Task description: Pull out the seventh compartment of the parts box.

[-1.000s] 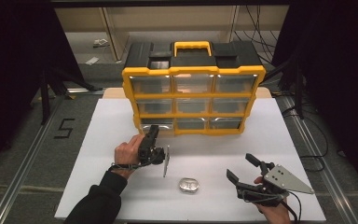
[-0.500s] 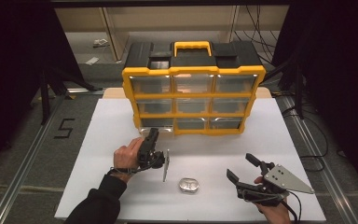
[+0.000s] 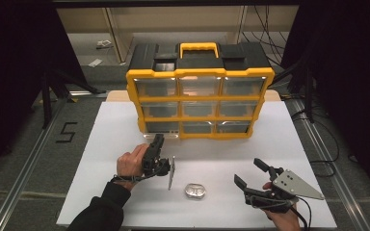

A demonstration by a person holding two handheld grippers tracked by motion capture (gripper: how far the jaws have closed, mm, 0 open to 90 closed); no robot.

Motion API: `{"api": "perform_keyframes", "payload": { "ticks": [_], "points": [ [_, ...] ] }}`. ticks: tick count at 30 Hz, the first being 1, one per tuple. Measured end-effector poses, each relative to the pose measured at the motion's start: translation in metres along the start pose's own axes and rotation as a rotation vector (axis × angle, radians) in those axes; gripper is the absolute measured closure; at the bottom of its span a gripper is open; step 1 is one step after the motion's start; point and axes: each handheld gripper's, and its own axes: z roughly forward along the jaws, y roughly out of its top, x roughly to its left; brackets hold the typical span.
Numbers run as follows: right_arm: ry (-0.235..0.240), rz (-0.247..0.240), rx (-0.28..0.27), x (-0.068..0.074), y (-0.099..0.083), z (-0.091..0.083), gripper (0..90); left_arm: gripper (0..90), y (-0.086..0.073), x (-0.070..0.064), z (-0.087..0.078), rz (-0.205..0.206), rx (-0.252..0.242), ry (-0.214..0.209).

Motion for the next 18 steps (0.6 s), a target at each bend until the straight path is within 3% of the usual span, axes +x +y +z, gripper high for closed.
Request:
{"api": "perform_keyframes", "payload": {
  "ticks": [1,7,11,18],
  "points": [
    [0.000,0.000,-0.001,0.0000,0.0001,-0.0001,18.4,77.7,-0.0002,-0.0012,-0.0005,-0.015,-0.002,-0.003],
    [0.001,0.000,-0.003,0.0001,0.0000,-0.0001,18.4,77.7,0.0003,-0.0002,-0.0036,0.003,-0.004,0.000],
    [0.002,0.001,0.000,0.0001,0.0001,-0.0004,18.4,77.7,0.0008,-0.0016,-0.0051,-0.010,-0.004,-0.006],
    [0.002,0.000,-0.003,0.0002,0.0000,-0.0001,18.4,77.6,0.0020,-0.0011,-0.0083,0.011,-0.005,-0.003]
  ]
}}
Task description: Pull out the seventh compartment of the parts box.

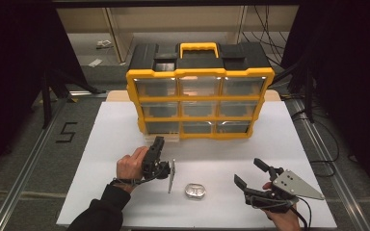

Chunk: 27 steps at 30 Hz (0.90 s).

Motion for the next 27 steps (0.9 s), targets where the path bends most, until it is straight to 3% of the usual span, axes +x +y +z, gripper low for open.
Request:
{"api": "perform_keyframes", "payload": {
  "ticks": [9,15,20,21,25,26,27],
  "points": [
    [0.001,0.000,0.001,0.000,0.000,0.000,18.3,77.5,0.000,0.000,-0.004,-0.016,-0.005,-0.009],
    [0.000,0.000,0.002,0.001,0.000,0.000,18.3,77.5,0.001,0.000,-0.007,-0.001,-0.010,-0.009],
    [0.002,0.000,0.001,0.001,0.000,0.000,18.3,77.5,0.001,-0.001,-0.010,-0.018,-0.012,-0.016],
    [0.002,-0.001,0.001,0.001,0.000,0.000,18.3,77.5,0.001,0.000,-0.010,-0.001,-0.016,-0.009],
    [0.001,-0.001,0.001,0.001,0.000,0.000,18.3,77.5,0.001,0.000,-0.012,-0.001,-0.018,-0.015],
    [0.001,-0.002,0.001,0.001,0.000,0.000,18.3,77.5,0.001,-0.001,-0.013,-0.020,-0.019,-0.023],
    [0.002,-0.001,0.000,0.001,0.000,0.000,18.3,77.4,0.001,0.000,-0.014,-0.005,-0.016,-0.019]
  ]
}}
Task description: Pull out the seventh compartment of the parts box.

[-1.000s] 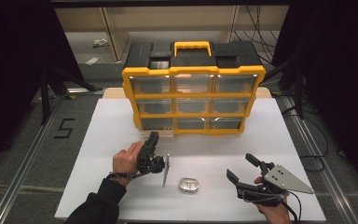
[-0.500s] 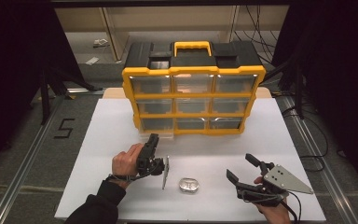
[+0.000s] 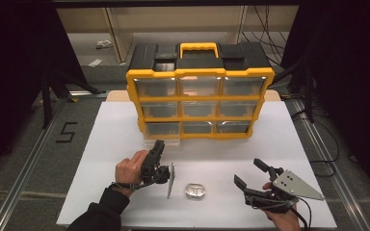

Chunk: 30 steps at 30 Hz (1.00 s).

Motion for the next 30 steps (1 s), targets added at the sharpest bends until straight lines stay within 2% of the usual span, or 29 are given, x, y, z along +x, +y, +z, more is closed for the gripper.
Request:
{"api": "perform_keyframes", "payload": {
  "ticks": [2,4,6,8,9,11,20,25,26,30],
  "points": [
    [0.000,0.000,0.000,0.000,0.000,0.000,18.4,77.4,0.000,-0.001,-0.001,-0.013,-0.005,-0.004],
    [-0.001,0.000,0.000,0.000,0.000,0.000,18.4,77.4,0.000,0.000,-0.002,0.005,-0.005,-0.002],
    [-0.001,-0.002,0.000,0.000,0.000,0.000,18.3,77.4,0.001,0.000,-0.003,0.004,-0.005,-0.003],
    [-0.001,-0.003,0.002,0.000,0.000,0.000,18.3,77.3,0.000,-0.002,-0.004,-0.016,-0.011,-0.008],
    [-0.001,-0.004,0.002,0.000,0.000,0.000,18.3,77.3,0.000,-0.001,-0.004,-0.003,-0.011,-0.005],
    [-0.001,-0.004,0.003,0.000,0.000,0.000,18.3,77.3,0.000,-0.002,-0.005,-0.016,-0.015,-0.009],
    [-0.001,-0.005,0.003,0.000,0.000,0.000,18.3,77.3,0.000,-0.001,-0.009,0.001,-0.024,-0.012],
    [-0.002,-0.005,0.003,0.000,0.000,0.000,18.4,77.3,0.000,-0.002,-0.012,-0.009,-0.029,-0.020],
    [-0.002,-0.005,0.002,0.000,0.000,0.000,18.3,77.3,0.001,-0.001,-0.013,0.005,-0.028,-0.017],
    [-0.002,-0.006,0.003,0.000,0.000,0.000,18.3,77.2,0.000,-0.001,-0.014,0.000,-0.030,-0.023]
  ]
}}
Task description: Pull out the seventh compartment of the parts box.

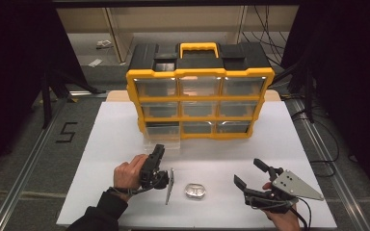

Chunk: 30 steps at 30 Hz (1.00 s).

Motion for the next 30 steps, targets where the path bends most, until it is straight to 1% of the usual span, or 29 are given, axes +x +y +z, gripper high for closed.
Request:
{"api": "perform_keyframes", "payload": {
  "ticks": [1,6,10,21,23,24,27,29,30],
  "points": [
    [0.000,0.001,0.000,0.0000,0.0000,0.0000,18.3,77.2,0.0002,0.0003,-0.0005,0.007,-0.002,0.002],
    [-0.001,0.002,0.001,-0.0001,0.0000,0.0000,18.3,77.1,0.0001,-0.0010,-0.0018,-0.007,-0.005,-0.003],
    [-0.001,0.002,0.001,-0.0001,0.0000,0.0000,18.4,77.1,0.0009,-0.0016,-0.0032,0.003,-0.005,-0.004],
    [-0.001,0.004,0.002,0.0002,-0.0001,0.0002,18.4,75.2,0.0003,-0.0014,-0.0037,-0.007,-0.009,-0.009],
    [-0.001,0.005,0.003,0.0001,-0.0002,0.0002,18.4,75.5,-0.0006,-0.0005,-0.0037,0.002,-0.009,-0.007],
    [-0.002,0.003,0.002,0.0002,-0.0001,0.0002,18.4,76.1,-0.0014,0.0004,-0.0036,-0.006,-0.014,-0.012],
    [-0.001,0.003,0.002,0.0002,-0.0001,0.0001,18.4,76.1,-0.0014,-0.0003,-0.0034,0.008,-0.013,-0.003],
    [-0.002,0.003,0.002,0.0002,-0.0001,0.0002,18.4,76.2,-0.0041,-0.0007,-0.0023,0.009,-0.012,0.003],
    [-0.001,0.003,0.001,0.0003,-0.0001,0.0001,18.4,76.2,-0.0055,-0.0016,-0.0016,-0.005,-0.012,0.002]
  ]
}}
